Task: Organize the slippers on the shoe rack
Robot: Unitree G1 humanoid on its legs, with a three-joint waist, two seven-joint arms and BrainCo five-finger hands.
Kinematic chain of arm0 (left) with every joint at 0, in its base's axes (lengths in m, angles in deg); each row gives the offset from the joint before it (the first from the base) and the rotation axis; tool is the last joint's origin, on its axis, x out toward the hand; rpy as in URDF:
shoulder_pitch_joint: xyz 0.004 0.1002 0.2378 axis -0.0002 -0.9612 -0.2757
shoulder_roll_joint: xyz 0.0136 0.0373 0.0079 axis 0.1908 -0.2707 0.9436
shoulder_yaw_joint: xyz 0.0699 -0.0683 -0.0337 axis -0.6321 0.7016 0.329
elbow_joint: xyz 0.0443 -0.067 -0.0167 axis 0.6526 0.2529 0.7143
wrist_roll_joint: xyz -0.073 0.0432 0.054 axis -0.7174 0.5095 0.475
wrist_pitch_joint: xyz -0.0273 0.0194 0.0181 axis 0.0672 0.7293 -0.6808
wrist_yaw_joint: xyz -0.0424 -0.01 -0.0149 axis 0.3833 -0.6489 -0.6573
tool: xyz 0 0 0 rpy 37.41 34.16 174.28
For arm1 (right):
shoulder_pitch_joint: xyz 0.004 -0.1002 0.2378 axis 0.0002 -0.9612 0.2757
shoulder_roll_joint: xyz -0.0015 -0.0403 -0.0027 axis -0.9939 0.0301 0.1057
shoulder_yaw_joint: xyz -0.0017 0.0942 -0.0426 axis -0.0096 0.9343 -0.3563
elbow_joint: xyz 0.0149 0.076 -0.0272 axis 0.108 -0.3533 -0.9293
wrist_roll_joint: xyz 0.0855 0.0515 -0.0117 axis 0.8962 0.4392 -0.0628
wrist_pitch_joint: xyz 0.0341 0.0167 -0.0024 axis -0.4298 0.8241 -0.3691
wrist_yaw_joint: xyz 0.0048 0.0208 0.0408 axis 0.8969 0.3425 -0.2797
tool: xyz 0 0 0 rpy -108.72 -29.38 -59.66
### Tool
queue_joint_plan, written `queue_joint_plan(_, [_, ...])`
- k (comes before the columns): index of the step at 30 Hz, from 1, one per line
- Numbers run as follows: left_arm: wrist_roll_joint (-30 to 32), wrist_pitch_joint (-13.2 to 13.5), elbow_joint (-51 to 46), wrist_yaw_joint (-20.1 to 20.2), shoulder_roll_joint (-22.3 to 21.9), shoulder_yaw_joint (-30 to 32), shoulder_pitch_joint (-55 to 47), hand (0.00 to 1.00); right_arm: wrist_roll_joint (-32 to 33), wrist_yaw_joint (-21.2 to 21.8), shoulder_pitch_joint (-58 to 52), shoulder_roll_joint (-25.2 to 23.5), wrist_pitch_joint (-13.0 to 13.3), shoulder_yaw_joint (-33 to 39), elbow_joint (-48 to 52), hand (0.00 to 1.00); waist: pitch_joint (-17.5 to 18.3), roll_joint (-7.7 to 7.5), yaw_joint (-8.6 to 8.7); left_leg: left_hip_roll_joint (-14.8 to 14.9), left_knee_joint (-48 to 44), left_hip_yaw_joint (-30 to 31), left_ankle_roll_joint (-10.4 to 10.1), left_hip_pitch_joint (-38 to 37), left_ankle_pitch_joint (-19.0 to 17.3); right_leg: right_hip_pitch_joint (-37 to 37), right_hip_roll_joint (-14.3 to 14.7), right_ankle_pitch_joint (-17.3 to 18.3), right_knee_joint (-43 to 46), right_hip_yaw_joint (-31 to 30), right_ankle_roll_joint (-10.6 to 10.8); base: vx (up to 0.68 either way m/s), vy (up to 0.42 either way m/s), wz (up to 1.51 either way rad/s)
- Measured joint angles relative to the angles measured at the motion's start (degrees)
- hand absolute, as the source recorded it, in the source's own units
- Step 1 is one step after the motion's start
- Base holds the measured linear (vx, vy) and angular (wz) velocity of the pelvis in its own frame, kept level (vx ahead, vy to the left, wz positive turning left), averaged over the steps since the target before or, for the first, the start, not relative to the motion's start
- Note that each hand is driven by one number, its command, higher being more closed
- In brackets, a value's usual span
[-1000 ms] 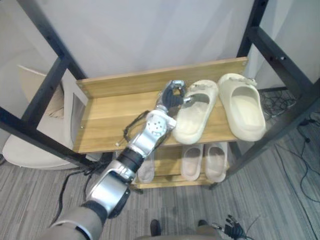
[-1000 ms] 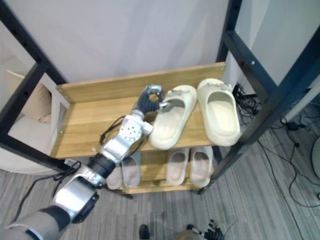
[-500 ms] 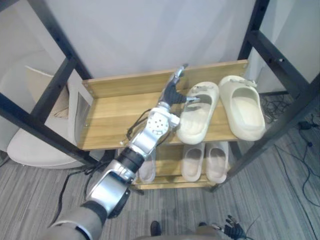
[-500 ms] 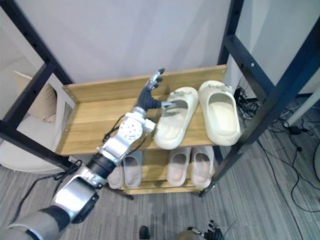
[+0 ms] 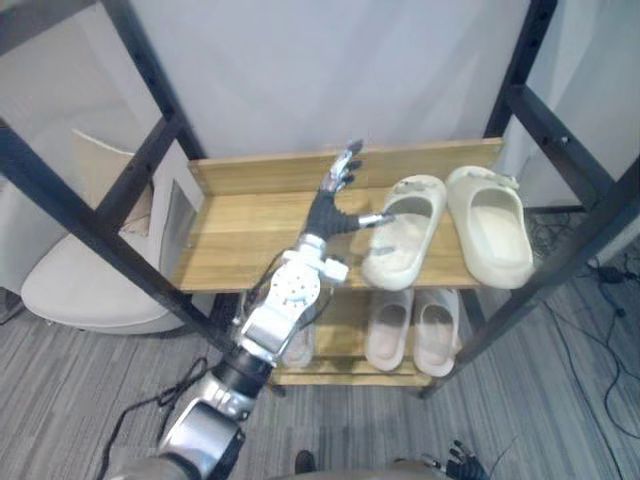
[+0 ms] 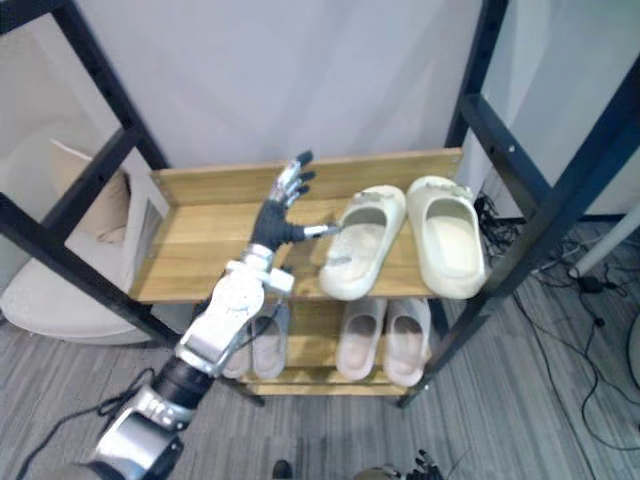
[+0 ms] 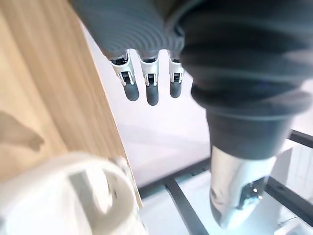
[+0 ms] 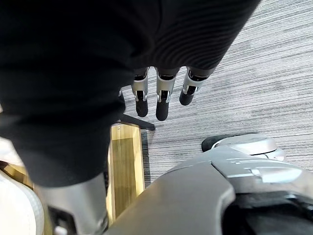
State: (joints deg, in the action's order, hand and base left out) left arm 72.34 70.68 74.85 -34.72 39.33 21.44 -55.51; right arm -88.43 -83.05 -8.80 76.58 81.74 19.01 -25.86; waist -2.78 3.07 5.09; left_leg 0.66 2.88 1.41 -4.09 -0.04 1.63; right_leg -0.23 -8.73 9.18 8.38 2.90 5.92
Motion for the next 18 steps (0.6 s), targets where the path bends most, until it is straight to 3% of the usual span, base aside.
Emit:
queue_joint_plan(6, [-3.7,0.5,-1.3,1.6,-1.7,-1.7,-4.8,0.0,0.0,-0.3,-1.5,-0.6,0.4,-0.1,0.0,0.0,1.5,-1.27,-1.25,-0.2,0.0,0.7,0.2,0.0,0.1,0.0,-0.2,0.2,0.4,0.6,0.1,-0.02,0.001,0.05])
queue_joint_plan(18, [-6.0,0.6,0.7,4.7,0.4,-5.6,-10.2,0.0,0.0,-1.2,-1.9,-0.3,0.3,-2.7,-0.4,0.0,2.9,-2.75,-1.37,0.6,2.7,1.1,0.0,-1.2,1.0,-2.1,0.7,-1.2,-3.6,2.3,-0.4,0.01,-0.007,0.03])
